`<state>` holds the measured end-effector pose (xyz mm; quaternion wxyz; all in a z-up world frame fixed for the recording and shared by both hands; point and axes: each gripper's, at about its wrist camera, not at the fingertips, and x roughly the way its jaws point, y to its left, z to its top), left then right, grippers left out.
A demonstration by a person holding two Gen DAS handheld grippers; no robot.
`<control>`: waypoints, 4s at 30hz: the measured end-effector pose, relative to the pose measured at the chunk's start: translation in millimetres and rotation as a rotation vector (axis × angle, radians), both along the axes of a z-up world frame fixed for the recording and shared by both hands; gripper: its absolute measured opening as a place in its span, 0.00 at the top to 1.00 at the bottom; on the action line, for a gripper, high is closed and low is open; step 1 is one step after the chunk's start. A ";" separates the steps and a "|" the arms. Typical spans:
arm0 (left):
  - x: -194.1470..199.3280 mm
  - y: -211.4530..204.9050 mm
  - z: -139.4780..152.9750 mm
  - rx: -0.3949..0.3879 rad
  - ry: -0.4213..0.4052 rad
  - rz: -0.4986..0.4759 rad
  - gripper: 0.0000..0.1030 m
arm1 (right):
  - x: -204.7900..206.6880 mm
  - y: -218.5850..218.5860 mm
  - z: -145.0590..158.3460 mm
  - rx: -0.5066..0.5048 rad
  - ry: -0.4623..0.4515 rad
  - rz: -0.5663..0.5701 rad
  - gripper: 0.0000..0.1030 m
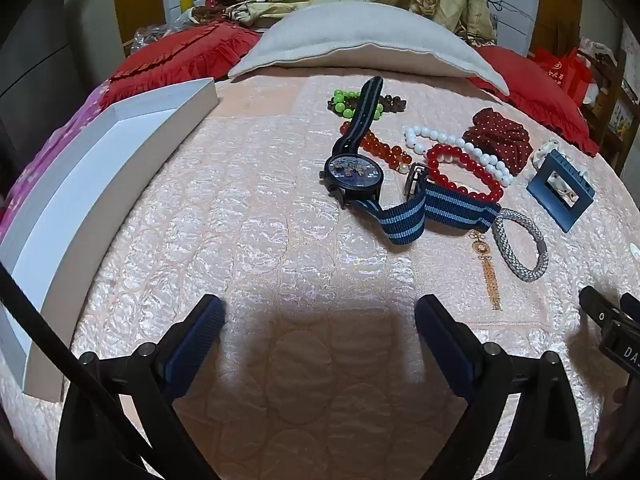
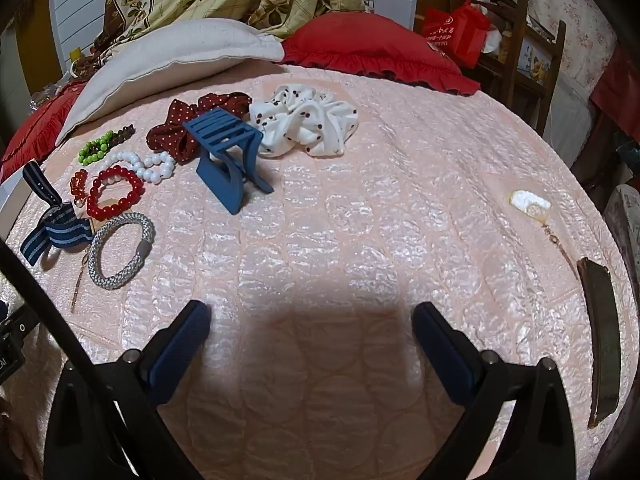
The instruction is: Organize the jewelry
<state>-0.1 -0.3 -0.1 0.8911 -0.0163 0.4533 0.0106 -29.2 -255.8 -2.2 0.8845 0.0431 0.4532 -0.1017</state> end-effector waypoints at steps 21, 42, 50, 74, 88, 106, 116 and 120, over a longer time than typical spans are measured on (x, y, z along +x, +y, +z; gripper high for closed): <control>-80.1 89.5 63.2 0.064 -0.091 0.064 0.56 | -68.3 8.3 8.5 0.030 -0.025 -0.010 0.10; -73.8 155.7 29.1 0.071 0.112 0.065 0.95 | -107.0 49.0 22.7 0.142 -0.047 0.078 0.16; -90.7 144.1 33.9 0.043 0.107 0.121 0.95 | -115.3 53.1 21.6 0.139 -0.055 0.091 0.16; -155.3 121.1 140.1 0.109 -0.343 0.153 0.73 | -153.9 37.0 50.3 0.085 -0.219 -0.008 0.16; -163.3 111.0 133.1 0.148 -0.330 0.173 0.73 | -149.7 40.4 35.2 0.121 -0.156 0.009 0.16; -92.0 90.0 142.5 0.027 -0.190 -0.023 0.73 | -98.0 15.6 50.0 0.189 -0.157 0.008 0.16; 23.5 48.5 82.4 -0.077 0.036 -0.222 0.73 | -19.7 -10.7 35.1 0.266 -0.099 0.029 0.16; 60.7 44.8 57.8 -0.144 0.096 -0.231 0.73 | 6.0 -20.9 26.2 0.318 -0.081 0.031 0.16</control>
